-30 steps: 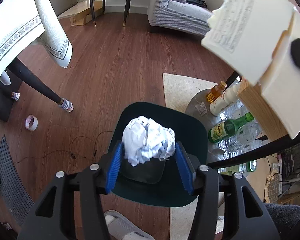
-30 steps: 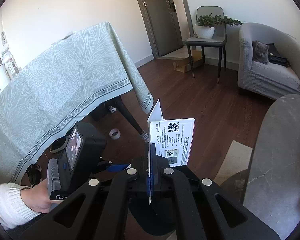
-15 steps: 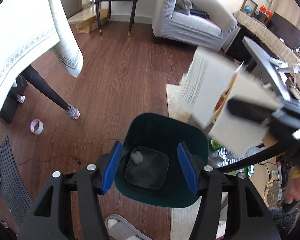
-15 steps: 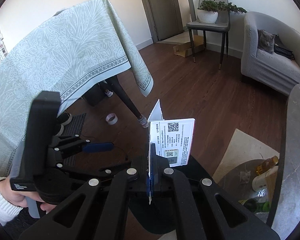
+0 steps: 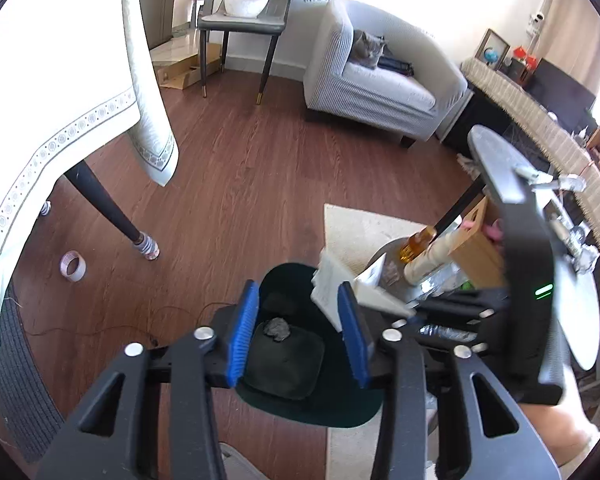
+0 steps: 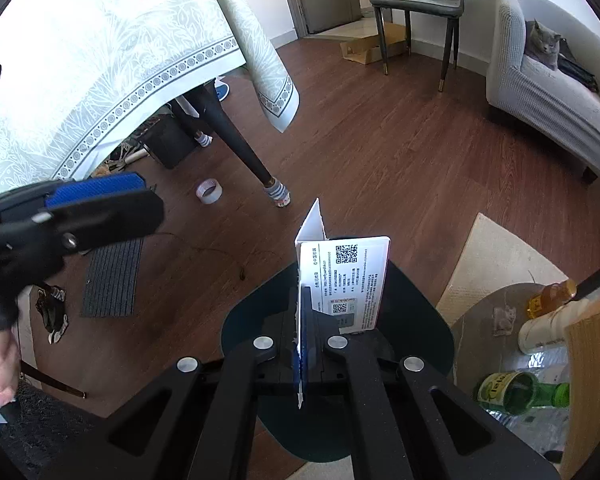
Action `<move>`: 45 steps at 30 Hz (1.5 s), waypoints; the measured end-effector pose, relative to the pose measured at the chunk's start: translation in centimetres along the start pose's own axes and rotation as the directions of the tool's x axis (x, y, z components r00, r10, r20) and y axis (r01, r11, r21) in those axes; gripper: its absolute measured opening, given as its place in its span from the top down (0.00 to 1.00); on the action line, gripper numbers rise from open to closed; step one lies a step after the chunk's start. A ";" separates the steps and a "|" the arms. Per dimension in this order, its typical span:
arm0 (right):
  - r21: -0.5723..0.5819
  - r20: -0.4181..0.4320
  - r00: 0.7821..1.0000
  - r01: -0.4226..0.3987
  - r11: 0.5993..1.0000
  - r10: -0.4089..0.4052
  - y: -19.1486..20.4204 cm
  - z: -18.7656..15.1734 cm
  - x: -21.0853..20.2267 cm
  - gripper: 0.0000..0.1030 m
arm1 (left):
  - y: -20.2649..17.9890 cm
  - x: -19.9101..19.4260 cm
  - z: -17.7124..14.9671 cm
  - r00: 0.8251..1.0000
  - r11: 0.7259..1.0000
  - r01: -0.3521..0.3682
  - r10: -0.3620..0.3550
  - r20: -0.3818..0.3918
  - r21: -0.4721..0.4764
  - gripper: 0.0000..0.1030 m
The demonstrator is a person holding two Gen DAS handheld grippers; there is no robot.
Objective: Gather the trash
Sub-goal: 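Lower the QR-code card into the bin and open the right tool, then move both tools back over the table toward the remaining trash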
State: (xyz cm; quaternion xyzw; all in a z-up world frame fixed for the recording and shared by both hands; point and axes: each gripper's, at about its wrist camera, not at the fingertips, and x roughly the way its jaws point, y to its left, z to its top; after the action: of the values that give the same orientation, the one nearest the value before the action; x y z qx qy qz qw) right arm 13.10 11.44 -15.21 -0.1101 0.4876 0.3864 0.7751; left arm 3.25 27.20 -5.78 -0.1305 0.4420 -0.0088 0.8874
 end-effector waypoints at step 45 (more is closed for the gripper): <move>-0.130 0.183 0.983 0.057 0.990 -0.033 2.2 1.4 -7.9 0.65 | -4.3 -11.0 5.0 0.950 1.000 0.014 -0.012 0.312 -0.006 0.59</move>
State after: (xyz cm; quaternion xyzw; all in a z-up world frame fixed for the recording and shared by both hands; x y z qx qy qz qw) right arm 10.74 9.84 -7.44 -0.1378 0.3854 0.4092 0.8155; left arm 0.90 25.57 6.75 -0.1366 0.2953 0.0079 0.9455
